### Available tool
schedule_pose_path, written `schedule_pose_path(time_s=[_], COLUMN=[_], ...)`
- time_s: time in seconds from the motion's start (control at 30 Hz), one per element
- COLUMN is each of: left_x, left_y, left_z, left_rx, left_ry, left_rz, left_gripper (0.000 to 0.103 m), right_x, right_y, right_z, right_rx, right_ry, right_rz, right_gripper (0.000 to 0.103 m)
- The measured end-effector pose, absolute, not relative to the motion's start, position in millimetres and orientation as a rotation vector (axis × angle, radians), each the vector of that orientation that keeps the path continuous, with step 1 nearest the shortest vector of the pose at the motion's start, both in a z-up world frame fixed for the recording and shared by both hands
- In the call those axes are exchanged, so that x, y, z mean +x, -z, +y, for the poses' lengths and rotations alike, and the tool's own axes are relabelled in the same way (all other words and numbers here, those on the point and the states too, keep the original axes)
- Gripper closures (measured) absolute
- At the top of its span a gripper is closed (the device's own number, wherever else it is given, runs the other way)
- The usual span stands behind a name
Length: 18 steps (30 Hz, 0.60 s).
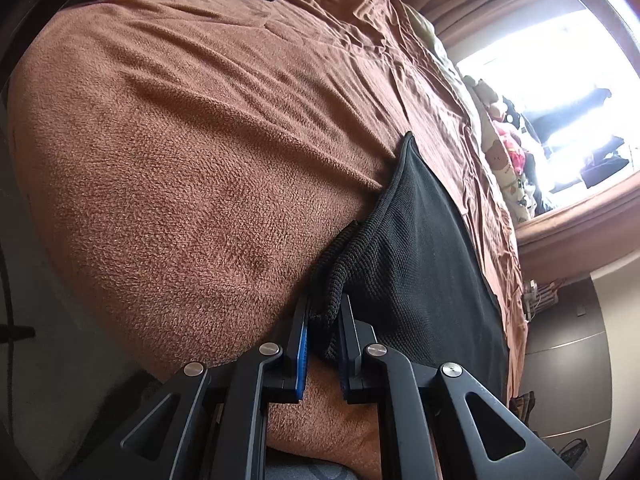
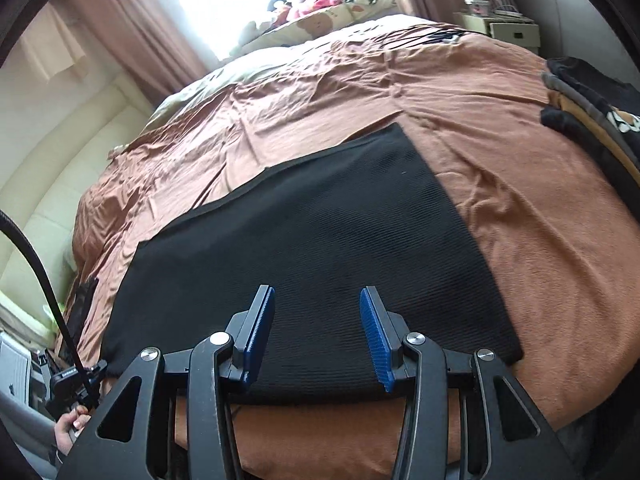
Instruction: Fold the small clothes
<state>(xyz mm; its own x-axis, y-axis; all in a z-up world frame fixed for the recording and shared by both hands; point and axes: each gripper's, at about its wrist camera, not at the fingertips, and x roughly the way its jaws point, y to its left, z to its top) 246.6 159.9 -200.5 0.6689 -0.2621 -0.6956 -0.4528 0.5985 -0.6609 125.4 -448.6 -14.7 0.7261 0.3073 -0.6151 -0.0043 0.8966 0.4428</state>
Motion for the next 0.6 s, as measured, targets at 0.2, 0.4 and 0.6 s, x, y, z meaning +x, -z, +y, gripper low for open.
schedule_pose_path(time_s=[0.2, 0.4, 0.6], left_x=[243.4, 242.4, 242.3], left_y=[202.2, 206.0, 198.8], left_z=[164.1, 165.9, 162.2], left_rx=[-0.990, -1.024, -0.983], left_ry=[-0.109, -0.106, -0.122], left_rz=[0.841, 0.826, 0.822], left_gripper=[0.092, 0.092, 0.095], right_x=[150.8, 176.8, 207.9], right_y=[25.3, 37.2, 46.7], right_z=[-405.7, -366.7, -324.2], right_rx=[0.412, 0.359, 0.262], right_ry=[-0.282, -0.361, -0.442], right_rz=[0.812, 0.883, 0.941], right_gripper=[0.063, 0.073, 0.081])
